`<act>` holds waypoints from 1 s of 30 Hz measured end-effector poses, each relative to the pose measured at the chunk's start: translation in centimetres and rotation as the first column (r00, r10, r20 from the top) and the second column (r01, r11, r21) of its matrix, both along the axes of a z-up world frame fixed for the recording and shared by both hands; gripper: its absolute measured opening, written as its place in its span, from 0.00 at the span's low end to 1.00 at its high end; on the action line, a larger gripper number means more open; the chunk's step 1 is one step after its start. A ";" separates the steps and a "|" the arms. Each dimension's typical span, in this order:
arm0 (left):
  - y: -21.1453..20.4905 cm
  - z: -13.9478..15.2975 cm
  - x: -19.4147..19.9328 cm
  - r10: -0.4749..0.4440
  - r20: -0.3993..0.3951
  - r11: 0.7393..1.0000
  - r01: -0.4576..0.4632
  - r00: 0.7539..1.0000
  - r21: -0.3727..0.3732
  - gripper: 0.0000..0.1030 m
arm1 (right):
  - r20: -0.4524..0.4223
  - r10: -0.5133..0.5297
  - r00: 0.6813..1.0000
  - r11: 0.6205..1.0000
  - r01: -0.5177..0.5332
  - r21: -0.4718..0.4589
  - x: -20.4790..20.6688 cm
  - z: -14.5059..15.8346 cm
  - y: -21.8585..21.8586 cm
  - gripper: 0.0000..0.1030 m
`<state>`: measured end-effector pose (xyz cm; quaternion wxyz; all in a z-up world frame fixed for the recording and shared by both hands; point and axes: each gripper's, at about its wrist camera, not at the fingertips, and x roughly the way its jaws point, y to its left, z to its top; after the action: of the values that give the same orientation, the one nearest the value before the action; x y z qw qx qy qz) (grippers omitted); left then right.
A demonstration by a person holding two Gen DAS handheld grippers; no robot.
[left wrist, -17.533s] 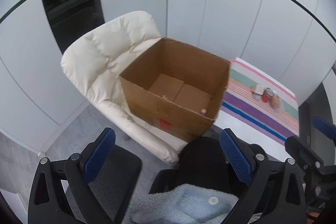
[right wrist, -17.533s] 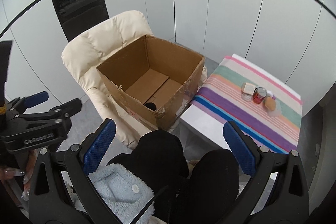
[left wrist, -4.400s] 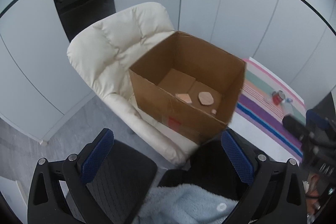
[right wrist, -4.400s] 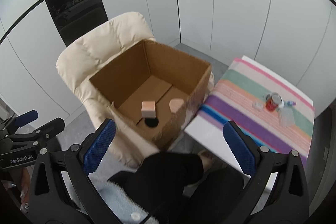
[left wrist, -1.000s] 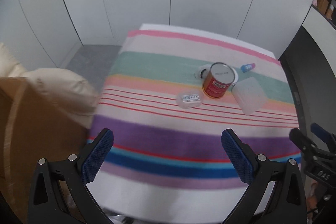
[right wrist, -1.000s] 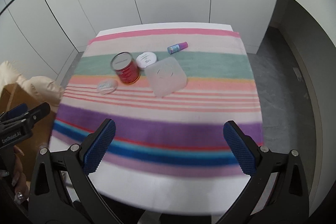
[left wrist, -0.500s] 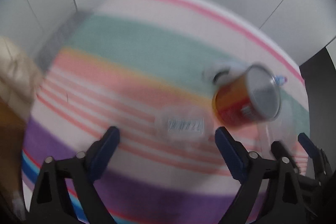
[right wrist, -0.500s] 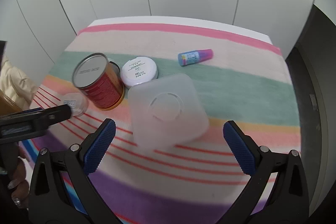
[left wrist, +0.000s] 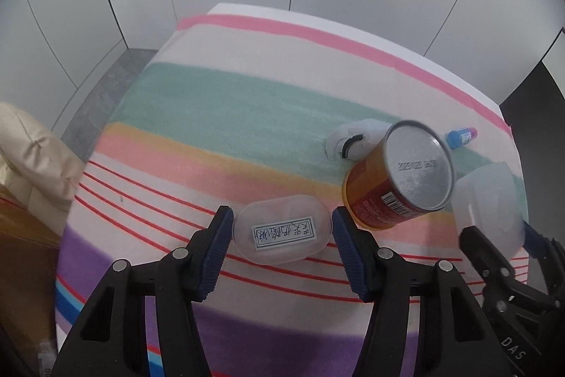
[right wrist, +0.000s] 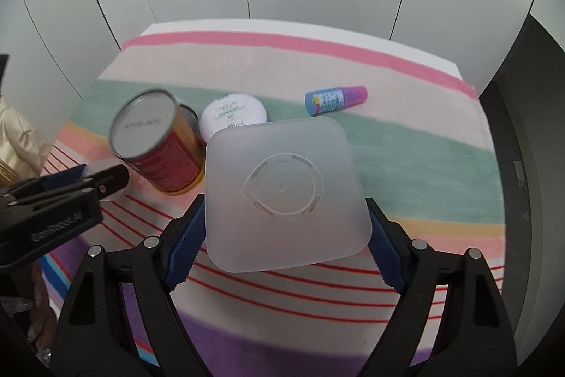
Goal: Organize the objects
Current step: 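Grasp the white labeled oval container with the left tool while the right tool grasps the frosted square lid, then lift the oval container and frosted lid up off the cloth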
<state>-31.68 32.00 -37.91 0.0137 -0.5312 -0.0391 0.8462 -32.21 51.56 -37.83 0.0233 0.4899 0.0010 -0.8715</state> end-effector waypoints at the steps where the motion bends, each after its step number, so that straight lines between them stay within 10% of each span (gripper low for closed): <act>1: 0.0 0.4 0.0 -0.002 -0.005 1.000 0.002 1.000 -0.004 0.57 | -0.003 -0.007 1.000 1.000 0.007 0.003 0.1 0.4 0.0 0.83; 14: 1.2 10.4 0.8 -0.021 -0.117 1.000 0.021 0.993 0.005 0.57 | -0.076 -0.075 0.994 0.997 0.074 -0.012 2.2 8.8 1.3 0.83; 30: 2.2 31.0 6.0 -0.125 -0.332 0.992 0.120 0.935 -0.034 0.57 | -0.242 -0.120 0.963 0.993 0.113 -0.040 8.7 29.0 2.2 0.83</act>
<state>-25.71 34.23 -6.93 0.0691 -0.3818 0.0026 0.9216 -23.48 53.77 -8.84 -0.0219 0.3780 -0.0364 -0.9248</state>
